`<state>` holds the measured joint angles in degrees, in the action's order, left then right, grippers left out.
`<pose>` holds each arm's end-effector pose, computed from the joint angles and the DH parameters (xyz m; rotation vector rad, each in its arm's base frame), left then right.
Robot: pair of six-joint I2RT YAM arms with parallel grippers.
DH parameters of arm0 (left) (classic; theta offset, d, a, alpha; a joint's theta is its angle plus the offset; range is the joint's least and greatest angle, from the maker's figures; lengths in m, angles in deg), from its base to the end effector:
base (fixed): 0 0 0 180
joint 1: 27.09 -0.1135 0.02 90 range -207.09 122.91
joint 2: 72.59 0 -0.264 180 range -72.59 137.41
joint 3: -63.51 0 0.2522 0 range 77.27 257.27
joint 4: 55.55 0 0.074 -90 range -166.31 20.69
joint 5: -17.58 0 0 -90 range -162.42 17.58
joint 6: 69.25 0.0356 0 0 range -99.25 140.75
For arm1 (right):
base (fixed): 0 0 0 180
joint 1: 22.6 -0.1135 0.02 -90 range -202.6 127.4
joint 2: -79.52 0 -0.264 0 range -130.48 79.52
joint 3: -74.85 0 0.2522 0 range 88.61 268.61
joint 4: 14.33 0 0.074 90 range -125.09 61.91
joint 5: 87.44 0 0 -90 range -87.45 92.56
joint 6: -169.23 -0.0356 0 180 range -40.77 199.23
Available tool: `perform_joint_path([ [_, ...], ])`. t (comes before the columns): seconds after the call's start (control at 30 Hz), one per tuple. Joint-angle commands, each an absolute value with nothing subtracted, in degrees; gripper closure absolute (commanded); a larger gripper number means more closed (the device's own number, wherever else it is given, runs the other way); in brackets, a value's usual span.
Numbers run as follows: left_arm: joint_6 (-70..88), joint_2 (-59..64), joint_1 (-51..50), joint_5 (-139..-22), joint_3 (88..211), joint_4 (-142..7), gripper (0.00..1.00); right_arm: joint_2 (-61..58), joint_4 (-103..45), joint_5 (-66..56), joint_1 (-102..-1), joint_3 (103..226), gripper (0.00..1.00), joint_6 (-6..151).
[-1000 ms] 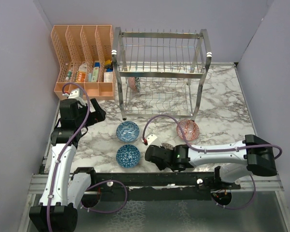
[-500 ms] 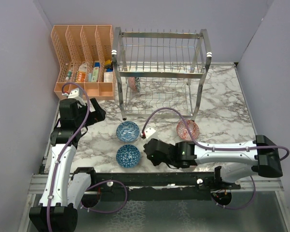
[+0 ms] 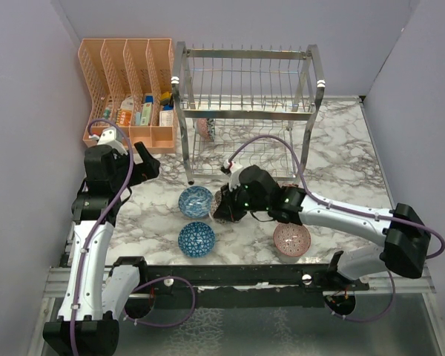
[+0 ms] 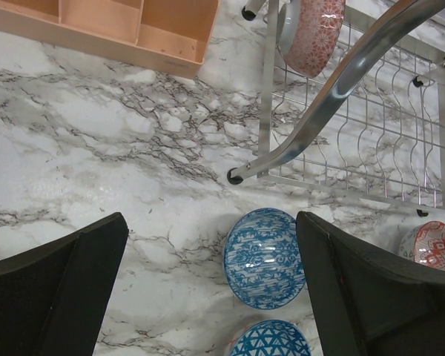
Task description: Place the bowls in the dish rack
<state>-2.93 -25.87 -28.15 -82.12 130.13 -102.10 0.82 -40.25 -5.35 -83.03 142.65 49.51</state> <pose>0.1737 -0.0028 0.3426 -0.3346 2.0271 -0.4190 0.1455 0.2663 0.2592 -0.7162 2.2943 0.9686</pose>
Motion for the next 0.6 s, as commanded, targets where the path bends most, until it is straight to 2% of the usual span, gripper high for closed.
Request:
perform_joint_path([
  [0.0,-2.6,-25.3,-28.3,-83.1,131.6,-102.2,0.01,-1.4,-30.0,-23.2,-78.2,142.4,0.99,48.4],
  [0.57,-2.3,-24.5,-28.3,-82.9,135.0,-103.0,0.01,-12.3,-8.7,-49.0,-62.7,143.5,0.99,34.6],
])
